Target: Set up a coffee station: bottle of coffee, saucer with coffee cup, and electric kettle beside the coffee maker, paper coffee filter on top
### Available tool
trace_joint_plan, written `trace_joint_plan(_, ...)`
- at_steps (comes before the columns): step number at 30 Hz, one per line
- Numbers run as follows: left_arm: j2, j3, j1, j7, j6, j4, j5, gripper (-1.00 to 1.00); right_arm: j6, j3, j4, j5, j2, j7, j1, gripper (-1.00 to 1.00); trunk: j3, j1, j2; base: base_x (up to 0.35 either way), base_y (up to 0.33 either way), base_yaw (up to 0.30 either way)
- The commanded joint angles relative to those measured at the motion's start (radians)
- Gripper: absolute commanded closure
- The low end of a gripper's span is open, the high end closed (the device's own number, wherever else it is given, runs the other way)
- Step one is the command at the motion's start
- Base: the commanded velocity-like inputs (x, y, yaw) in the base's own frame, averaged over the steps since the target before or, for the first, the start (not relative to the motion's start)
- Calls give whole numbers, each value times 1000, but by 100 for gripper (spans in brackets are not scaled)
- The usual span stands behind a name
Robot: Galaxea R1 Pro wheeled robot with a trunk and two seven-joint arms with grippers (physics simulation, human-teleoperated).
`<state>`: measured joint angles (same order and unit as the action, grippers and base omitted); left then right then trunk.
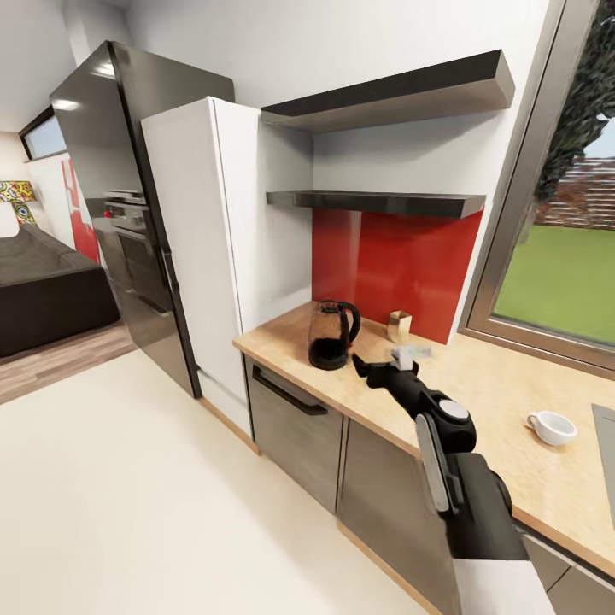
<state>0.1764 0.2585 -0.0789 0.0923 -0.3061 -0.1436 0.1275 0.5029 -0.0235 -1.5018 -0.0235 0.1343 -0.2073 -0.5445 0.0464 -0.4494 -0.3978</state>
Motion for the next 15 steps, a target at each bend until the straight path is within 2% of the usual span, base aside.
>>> trace_joint_plan(1,0,9,-1,4,-4,1,10,-100,6,-13,0,0,-29,-23,-4,-100,2,-1,-2,9,0,0)
trace_joint_plan(3,1,9,-1,4,-4,1,11,-100,8,-23,1,1,-93,-93,-7,-100,2,-1,-2,81,0,0)
trace_joint_plan(4,1,9,-1,4,-3,1,11,-100,8,-24,1,1,-108,-116,-8,-100,2,-1,-2,176,5,0)
trace_joint_plan(6,2,8,-1,4,-3,1,11,-100,7,-30,2,0,-156,-206,-9,-100,2,-1,-2,228,24,0)
trace_joint_plan(7,2,7,-1,4,-3,1,11,-100,7,-35,3,0,-170,-237,-9,-100,2,-1,-2,278,49,0)
trace_joint_plan(10,2,3,-1,4,-2,1,11,-100,7,-56,7,-3,-190,-281,-9,-100,2,-1,-2,308,51,0)
trace_joint_plan(15,1,1,-1,4,-2,15,12,-100,7,-77,32,-5,-196,-293,-9,-100,2,-1,-2,330,11,0)
